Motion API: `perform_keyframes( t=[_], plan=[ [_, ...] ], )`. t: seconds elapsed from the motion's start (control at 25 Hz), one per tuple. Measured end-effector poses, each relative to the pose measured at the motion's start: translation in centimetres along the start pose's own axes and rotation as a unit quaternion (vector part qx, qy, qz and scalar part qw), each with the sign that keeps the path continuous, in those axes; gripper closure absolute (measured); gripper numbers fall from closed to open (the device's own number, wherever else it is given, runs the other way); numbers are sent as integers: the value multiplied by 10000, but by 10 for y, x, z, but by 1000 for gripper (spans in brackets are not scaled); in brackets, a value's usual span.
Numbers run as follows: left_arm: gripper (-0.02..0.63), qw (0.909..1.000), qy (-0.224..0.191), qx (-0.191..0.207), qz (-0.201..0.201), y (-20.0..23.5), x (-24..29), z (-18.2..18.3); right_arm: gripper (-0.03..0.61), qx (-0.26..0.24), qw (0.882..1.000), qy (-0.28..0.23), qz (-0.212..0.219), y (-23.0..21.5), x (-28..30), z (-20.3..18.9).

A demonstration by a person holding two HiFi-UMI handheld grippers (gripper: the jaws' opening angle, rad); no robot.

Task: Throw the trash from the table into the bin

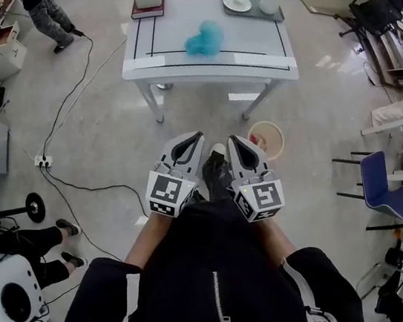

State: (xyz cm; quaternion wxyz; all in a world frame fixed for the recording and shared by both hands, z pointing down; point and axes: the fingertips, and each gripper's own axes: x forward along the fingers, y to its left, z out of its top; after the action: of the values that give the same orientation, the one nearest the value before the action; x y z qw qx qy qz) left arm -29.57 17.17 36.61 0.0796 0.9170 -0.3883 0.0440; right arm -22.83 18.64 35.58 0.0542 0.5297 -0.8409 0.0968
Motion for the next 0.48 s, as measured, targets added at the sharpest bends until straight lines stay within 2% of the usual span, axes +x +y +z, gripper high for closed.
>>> perform_keyframes(
  t=[0.48],
  plan=[
    [607, 9996, 70, -245, 100, 13, 13, -12, 571, 124, 9996, 249, 64, -11, 16, -12]
  ],
)
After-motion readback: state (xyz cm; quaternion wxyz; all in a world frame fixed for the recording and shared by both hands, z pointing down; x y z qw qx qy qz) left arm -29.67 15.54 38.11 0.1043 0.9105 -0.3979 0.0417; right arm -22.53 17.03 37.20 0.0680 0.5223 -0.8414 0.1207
